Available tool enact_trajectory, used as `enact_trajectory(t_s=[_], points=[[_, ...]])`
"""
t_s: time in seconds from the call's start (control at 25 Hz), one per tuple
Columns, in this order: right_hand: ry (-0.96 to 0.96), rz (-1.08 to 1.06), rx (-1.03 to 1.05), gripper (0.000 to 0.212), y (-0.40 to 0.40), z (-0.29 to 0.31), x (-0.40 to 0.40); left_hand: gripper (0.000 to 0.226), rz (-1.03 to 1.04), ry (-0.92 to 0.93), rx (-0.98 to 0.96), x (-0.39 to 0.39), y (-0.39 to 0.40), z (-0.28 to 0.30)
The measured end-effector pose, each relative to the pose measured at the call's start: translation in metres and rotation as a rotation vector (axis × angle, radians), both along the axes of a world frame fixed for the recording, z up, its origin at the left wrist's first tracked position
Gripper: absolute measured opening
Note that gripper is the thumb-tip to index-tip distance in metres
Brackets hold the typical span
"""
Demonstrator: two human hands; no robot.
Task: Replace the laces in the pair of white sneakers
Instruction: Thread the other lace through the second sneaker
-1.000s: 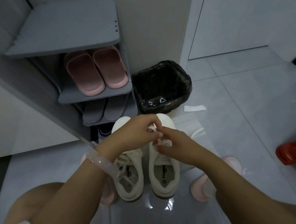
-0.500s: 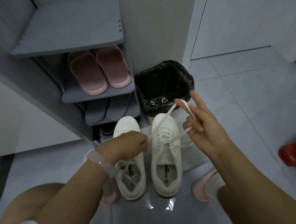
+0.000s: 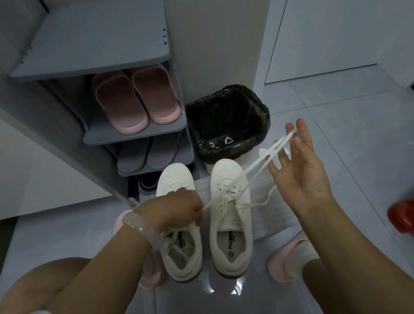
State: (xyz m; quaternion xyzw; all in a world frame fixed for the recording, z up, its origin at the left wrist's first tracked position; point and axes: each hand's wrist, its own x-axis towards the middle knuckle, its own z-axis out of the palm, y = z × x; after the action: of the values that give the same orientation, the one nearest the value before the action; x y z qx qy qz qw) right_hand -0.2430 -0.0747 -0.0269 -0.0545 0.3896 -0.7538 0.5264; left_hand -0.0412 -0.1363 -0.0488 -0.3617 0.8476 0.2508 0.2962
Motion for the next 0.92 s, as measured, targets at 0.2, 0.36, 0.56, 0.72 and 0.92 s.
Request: enact_trajectory(t_s=[0.2, 0.36, 0.56, 0.72, 0.92], points=[[0.302, 0.102, 0.127, 0.033, -0.001, -0.003, -0.003, 0.027, 0.230, 0.219, 0.014, -0.003, -0.001, 0.010], [1.006, 0.609, 0.540, 0.034, 0.004, -0.013, 0.005, 0.025, 0.688, 0.576, 0.289, -0.014, 0.001, 0.004], [1.859, 0.912, 0.778, 0.031, 0.017, -0.027, 0.012, 0.008, 0.780, 0.616, 0.308, -0.022, 0.007, -0.017], [1.705, 0.921, 0.473, 0.028, 0.021, -0.028, 0.035, 0.014, 0.764, 0.636, 0.104, -0.022, 0.010, -0.033], [1.738, 0.943, 0.517, 0.031, 0.025, -0.044, 0.048, 0.020, 0.709, 0.621, 0.087, -0.021, 0.007, -0.037]])
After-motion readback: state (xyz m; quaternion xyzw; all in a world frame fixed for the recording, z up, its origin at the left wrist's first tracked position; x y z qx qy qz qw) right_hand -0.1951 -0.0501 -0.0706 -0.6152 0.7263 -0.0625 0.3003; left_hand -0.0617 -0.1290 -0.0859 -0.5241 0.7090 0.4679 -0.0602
